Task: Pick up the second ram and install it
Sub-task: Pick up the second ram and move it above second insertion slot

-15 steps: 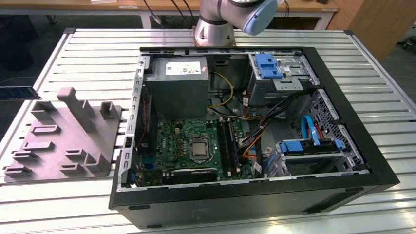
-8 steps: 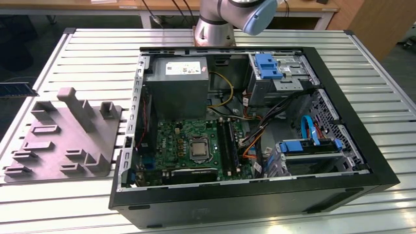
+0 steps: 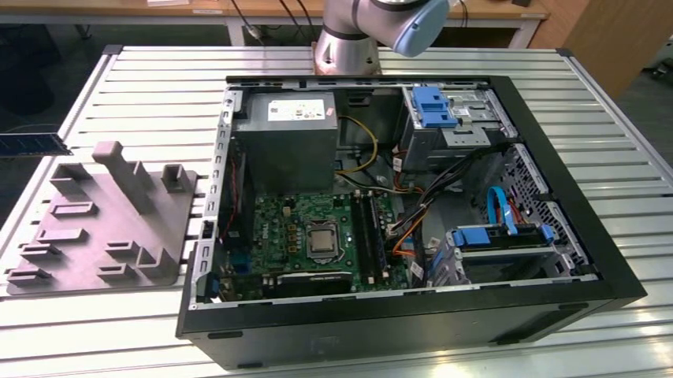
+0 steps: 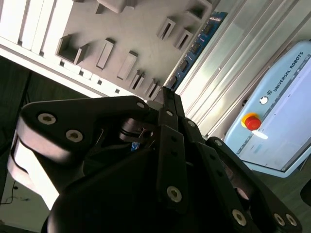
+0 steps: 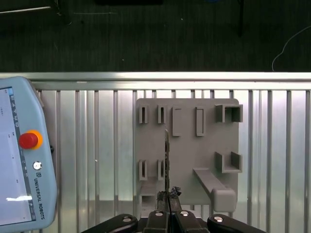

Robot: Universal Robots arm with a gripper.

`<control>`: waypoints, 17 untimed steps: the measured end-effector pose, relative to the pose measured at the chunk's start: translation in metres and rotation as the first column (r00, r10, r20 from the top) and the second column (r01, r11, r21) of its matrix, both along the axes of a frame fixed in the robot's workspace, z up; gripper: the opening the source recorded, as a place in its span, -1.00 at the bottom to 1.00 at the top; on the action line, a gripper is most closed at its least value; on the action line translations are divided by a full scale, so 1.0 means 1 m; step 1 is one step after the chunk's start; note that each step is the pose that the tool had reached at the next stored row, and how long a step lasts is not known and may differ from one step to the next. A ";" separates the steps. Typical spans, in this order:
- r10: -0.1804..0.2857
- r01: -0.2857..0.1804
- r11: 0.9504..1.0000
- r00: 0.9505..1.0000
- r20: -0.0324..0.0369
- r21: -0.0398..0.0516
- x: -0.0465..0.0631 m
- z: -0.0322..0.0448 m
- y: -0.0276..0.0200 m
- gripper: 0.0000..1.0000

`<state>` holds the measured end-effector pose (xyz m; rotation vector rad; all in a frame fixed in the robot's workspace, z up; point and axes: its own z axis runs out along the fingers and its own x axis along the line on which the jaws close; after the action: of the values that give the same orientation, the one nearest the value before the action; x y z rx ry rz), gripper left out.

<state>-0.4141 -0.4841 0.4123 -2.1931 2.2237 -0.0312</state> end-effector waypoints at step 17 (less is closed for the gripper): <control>0.000 0.000 1.000 1.000 0.000 0.000 0.040 -0.0001 0.0000 -0.77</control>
<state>-0.3742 -0.4841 0.4123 -2.1930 2.2237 -0.0312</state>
